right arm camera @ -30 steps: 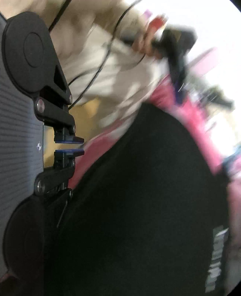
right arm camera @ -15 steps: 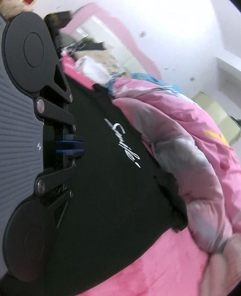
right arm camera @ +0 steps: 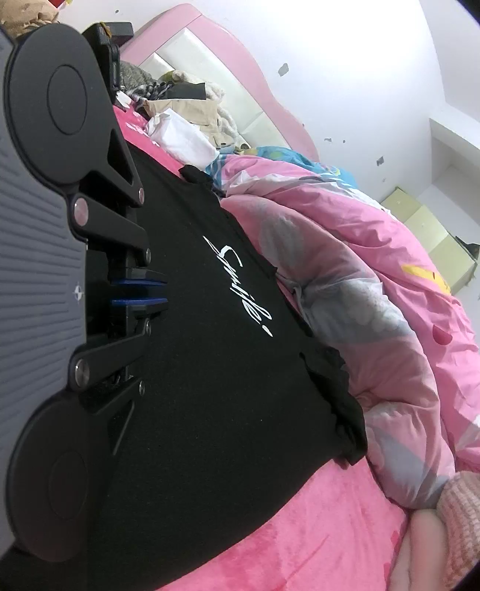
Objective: Fold clothes
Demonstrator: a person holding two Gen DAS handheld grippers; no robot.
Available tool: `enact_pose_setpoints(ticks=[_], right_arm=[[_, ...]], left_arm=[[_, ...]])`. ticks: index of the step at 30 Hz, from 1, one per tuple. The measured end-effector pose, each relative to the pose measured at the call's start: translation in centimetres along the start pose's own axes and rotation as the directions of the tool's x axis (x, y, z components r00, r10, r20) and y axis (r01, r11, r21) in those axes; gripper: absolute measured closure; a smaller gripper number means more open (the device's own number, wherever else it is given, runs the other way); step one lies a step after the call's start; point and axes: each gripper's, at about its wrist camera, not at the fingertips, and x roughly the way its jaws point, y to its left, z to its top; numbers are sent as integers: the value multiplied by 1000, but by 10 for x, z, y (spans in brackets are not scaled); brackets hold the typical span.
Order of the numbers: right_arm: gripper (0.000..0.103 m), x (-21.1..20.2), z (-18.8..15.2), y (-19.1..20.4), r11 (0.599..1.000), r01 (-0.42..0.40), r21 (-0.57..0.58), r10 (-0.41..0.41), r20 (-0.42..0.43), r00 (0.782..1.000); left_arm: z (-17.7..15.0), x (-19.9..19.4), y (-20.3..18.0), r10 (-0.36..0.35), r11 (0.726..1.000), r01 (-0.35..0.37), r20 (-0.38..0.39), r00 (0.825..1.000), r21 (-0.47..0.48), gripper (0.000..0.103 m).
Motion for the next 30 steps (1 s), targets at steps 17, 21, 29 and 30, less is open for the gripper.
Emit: enact_pose_setpoints(ticks=[17, 21, 29, 30], right_arm=[[97, 1, -3, 3, 1000, 17, -16, -17, 12, 1000], [97, 1, -2, 3, 1000, 19, -22, -19, 12, 1000], [97, 1, -2, 2, 1000, 19, -25, -18, 12, 1000], [97, 1, -2, 2, 1000, 19, -25, -19, 12, 1000]], left_arm=[[-40, -19, -22, 18, 991, -15, -21, 1000, 137, 91], [-44, -19, -25, 24, 988, -22, -9, 1000, 156, 91], [-42, -24, -22, -5, 992, 6, -6, 1000, 125, 91], [-43, -22, -23, 0, 990, 1, -8, 1000, 138, 91]])
